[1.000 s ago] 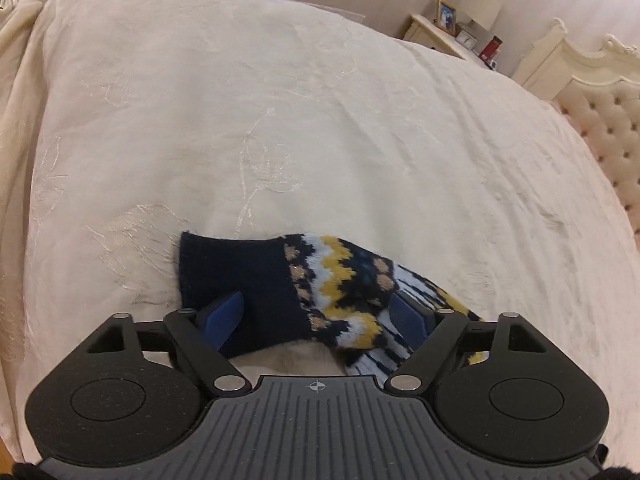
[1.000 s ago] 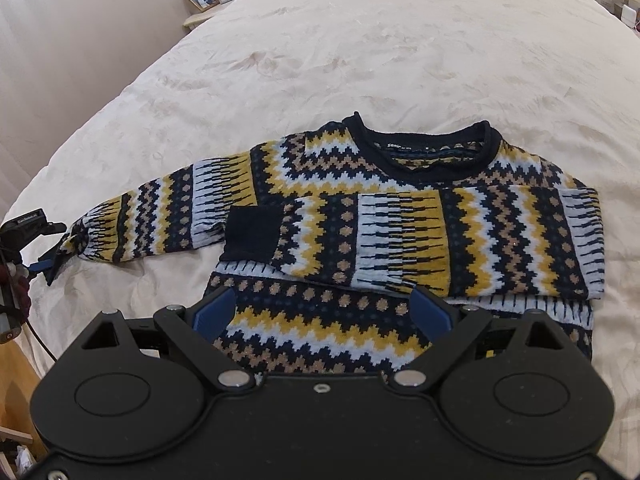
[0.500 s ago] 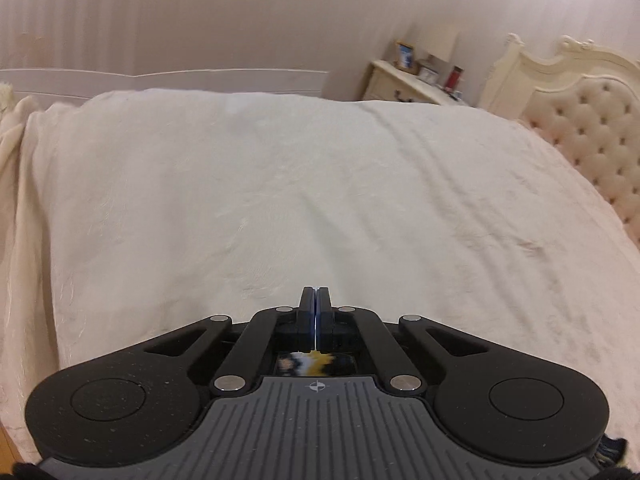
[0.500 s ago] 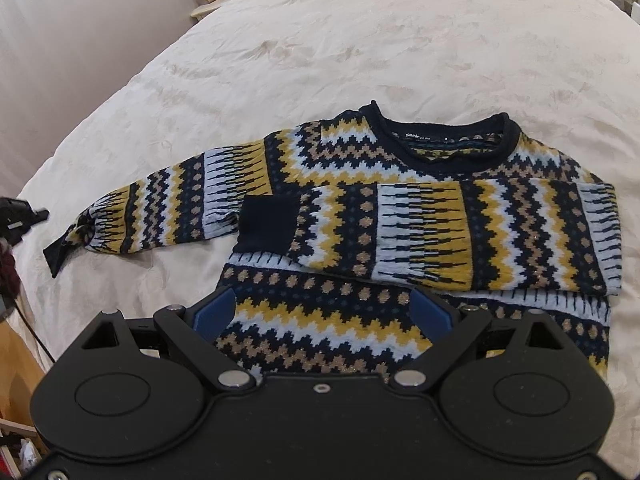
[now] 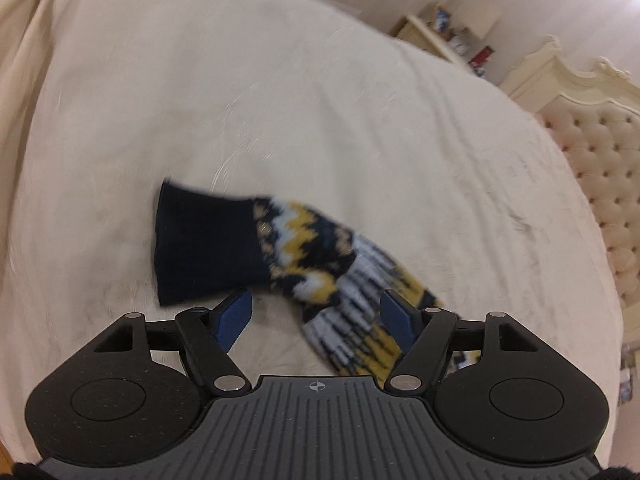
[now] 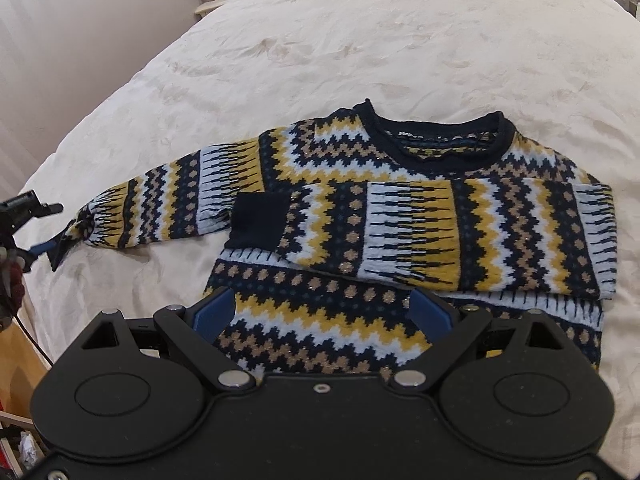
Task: Fold small clothes
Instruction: 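Grasp the other sleeve cuff with the left gripper, then lift the held sleeve and fold it across the body with the left gripper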
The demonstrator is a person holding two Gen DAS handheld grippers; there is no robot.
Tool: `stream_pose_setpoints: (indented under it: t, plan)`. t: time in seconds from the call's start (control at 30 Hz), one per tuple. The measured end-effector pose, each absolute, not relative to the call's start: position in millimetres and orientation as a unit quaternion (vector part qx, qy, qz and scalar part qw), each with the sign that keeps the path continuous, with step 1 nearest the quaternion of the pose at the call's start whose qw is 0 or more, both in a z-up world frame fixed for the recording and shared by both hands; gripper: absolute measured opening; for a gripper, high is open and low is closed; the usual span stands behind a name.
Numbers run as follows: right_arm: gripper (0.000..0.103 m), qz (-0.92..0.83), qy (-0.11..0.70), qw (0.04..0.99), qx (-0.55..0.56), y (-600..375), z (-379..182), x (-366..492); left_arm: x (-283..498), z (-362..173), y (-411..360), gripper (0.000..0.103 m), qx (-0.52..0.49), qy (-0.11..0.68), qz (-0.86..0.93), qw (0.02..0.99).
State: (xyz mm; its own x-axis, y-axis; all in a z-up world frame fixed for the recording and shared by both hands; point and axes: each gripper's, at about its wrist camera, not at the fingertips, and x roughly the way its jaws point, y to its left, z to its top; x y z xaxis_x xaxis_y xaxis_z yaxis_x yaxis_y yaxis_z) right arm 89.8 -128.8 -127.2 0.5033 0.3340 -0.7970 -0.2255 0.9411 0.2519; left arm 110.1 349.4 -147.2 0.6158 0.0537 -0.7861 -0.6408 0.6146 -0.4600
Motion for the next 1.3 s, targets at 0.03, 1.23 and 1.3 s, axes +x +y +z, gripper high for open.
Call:
stream_pose_setpoints:
  t: [0.03,1.23,1.3]
  plan:
    - [0.095,0.16,0.472,0.865,0.057,-129,-127,90,111,-152,351,0.069,-0.39,0.384,0.218,0.808]
    - [0.095,0.191,0.473,0.857,0.079,-135,-138,96,171,32,240,0.007,-0.176,0.283,0.023,0.943]
    - [0.095,0.188,0.472,0.857,0.085,-143,-138,94,175,29,223,0.007,-0.163,0.29,0.018,0.943]
